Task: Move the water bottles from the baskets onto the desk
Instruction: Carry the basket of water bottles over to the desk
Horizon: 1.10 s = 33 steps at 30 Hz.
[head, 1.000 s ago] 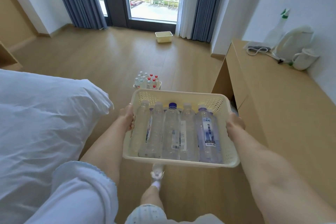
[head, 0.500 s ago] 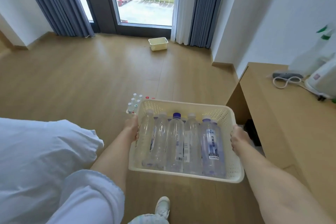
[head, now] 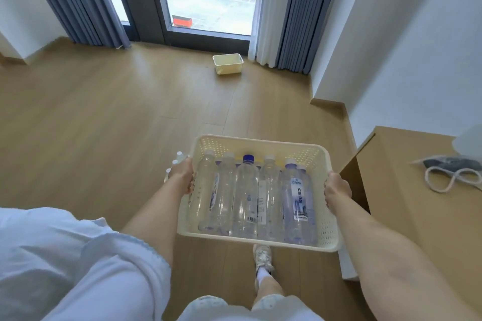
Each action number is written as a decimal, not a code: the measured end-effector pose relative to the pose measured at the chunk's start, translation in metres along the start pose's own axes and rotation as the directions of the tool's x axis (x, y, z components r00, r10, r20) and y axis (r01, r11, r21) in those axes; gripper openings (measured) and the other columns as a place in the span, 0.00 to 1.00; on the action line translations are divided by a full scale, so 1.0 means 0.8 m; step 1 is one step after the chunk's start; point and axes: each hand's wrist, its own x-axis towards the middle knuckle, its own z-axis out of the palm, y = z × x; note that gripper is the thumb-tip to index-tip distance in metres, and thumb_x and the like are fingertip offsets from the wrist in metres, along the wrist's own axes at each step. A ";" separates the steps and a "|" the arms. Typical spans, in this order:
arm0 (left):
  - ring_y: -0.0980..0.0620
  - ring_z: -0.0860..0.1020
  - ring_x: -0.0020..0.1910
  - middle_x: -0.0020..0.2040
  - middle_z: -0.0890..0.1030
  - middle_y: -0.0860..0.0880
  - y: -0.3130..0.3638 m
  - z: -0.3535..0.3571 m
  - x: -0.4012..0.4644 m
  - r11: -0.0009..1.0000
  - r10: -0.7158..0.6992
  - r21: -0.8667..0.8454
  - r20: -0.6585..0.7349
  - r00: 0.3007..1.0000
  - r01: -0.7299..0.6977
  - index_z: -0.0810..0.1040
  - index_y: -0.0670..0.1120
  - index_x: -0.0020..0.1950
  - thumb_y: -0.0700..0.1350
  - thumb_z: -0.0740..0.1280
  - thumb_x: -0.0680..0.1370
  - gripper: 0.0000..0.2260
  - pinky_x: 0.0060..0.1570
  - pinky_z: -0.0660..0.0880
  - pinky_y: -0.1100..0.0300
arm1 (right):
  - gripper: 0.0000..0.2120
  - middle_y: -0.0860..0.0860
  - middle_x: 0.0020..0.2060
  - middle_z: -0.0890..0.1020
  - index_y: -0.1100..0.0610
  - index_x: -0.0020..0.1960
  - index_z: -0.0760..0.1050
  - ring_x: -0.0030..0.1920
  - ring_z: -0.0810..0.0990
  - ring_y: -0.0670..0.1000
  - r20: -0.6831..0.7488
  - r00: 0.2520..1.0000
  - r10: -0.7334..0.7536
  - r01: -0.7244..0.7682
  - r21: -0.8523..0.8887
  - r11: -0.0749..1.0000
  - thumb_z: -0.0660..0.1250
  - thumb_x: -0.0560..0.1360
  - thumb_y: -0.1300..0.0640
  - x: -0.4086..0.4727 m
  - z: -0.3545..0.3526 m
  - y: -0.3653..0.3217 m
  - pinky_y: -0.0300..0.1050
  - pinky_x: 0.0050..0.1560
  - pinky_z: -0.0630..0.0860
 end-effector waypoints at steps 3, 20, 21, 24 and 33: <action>0.49 0.75 0.30 0.28 0.72 0.53 0.036 0.051 0.038 0.998 -0.058 -0.027 0.004 0.998 0.059 0.72 0.39 0.35 0.54 0.54 0.81 0.23 0.50 0.77 0.59 | 0.16 0.52 0.32 0.69 0.53 0.31 0.62 0.27 0.63 0.51 0.038 0.999 0.036 -0.037 0.008 0.999 0.54 0.71 0.43 0.060 0.012 -0.028 0.43 0.27 0.61; 0.51 0.61 0.24 0.27 0.65 0.49 0.074 0.187 0.253 0.985 -0.116 0.126 0.002 0.993 0.115 0.62 0.47 0.31 0.55 0.53 0.80 0.20 0.27 0.60 0.60 | 0.18 0.51 0.27 0.64 0.53 0.32 0.62 0.26 0.58 0.49 0.213 0.967 0.141 -0.147 0.011 0.989 0.51 0.79 0.50 0.275 0.117 -0.101 0.42 0.28 0.56; 0.51 0.61 0.24 0.27 0.64 0.49 0.067 0.194 0.272 0.984 -0.110 0.139 0.005 0.994 0.108 0.62 0.46 0.31 0.53 0.53 0.81 0.20 0.28 0.60 0.60 | 0.18 0.51 0.27 0.64 0.53 0.32 0.62 0.26 0.58 0.49 0.229 0.962 0.148 -0.154 0.010 0.988 0.51 0.80 0.52 0.287 0.128 -0.091 0.42 0.28 0.56; 0.51 0.61 0.24 0.28 0.65 0.48 0.038 0.213 0.330 0.980 -0.088 0.180 0.019 0.996 0.083 0.63 0.46 0.31 0.47 0.54 0.80 0.18 0.27 0.60 0.60 | 0.16 0.50 0.26 0.65 0.54 0.33 0.63 0.26 0.59 0.49 0.239 0.953 0.188 -0.193 -0.002 0.981 0.51 0.79 0.55 0.322 0.166 -0.051 0.42 0.28 0.57; 0.51 0.63 0.26 0.28 0.66 0.47 -0.114 0.277 0.519 0.967 -0.068 0.247 0.017 0.998 0.062 0.66 0.45 0.32 0.47 0.53 0.82 0.19 0.29 0.61 0.60 | 0.15 0.51 0.26 0.64 0.56 0.34 0.64 0.26 0.59 0.49 0.237 0.945 0.227 -0.230 -0.018 0.973 0.51 0.79 0.57 0.451 0.304 0.093 0.42 0.28 0.57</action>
